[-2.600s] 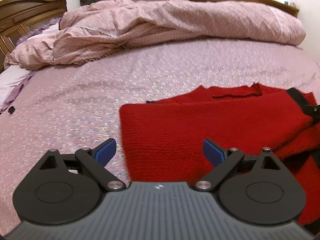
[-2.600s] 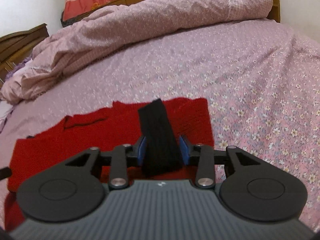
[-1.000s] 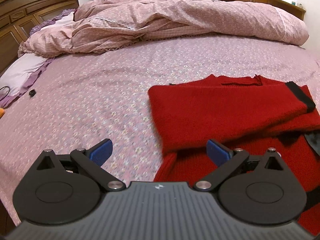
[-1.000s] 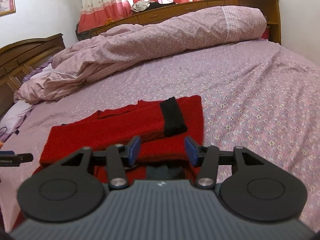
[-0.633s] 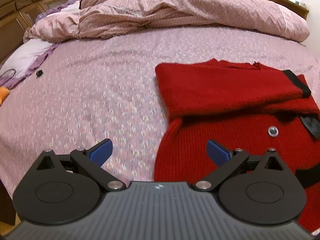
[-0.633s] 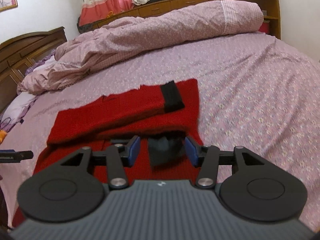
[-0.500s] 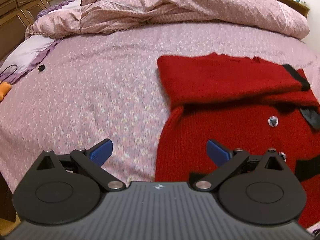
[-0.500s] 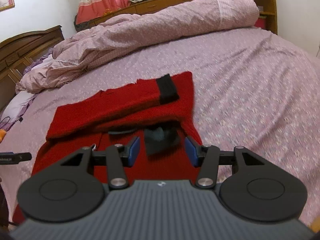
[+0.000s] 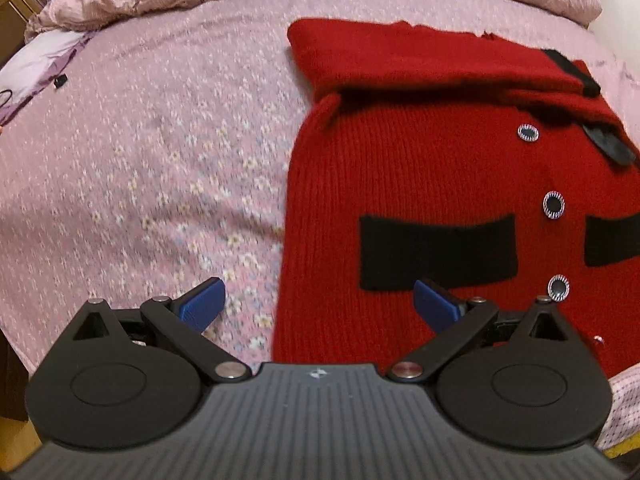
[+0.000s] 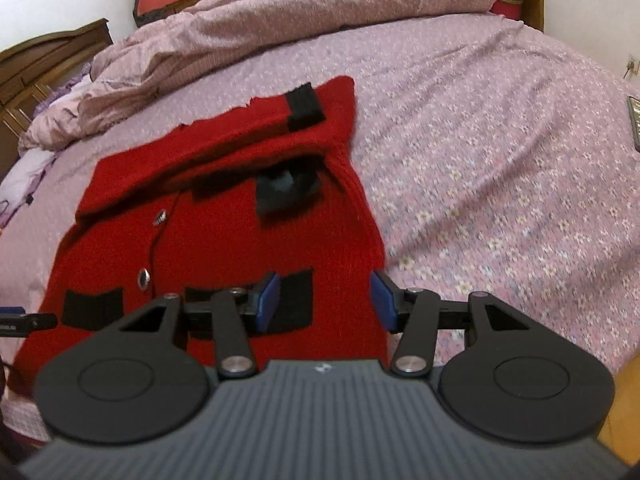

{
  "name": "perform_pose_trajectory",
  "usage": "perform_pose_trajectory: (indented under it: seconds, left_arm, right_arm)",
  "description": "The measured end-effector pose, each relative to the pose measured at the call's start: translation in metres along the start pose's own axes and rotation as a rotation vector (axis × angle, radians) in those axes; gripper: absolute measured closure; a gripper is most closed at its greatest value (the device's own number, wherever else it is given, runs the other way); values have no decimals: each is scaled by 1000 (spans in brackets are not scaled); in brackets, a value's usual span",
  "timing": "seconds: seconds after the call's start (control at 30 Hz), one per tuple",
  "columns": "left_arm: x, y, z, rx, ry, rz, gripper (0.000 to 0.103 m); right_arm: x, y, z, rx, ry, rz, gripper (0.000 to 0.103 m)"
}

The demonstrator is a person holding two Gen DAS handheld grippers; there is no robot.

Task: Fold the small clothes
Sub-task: 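Move both tools to the ribbed hem of the cardigan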

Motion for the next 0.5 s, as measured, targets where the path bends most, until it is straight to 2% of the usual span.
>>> perform_pose_trajectory:
  seconds: [0.33,0.4,0.5]
  left_arm:
    - [1,-1,-17,44,-2,19,0]
    - [-2,-2,-21,54,-10,4,0]
    - [-10,-1,-26,37,-29,-67,0]
  right_arm:
    - [-1,-15,-18,7,33,-16,51]
    - [-3,-15,-20,-2,24,-10,50]
    - [-5,-15,-22,4,30,17,48]
Point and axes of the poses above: each gripper's, at about its wrist camera, not at the fingertips, and x roughly the way its jaws point, y to its left, z to its top, the point moved 4 cm from there along x, roughly the way its jaws point, and after that the axes turned 12 degrees about -z, right-handed, at the moved point
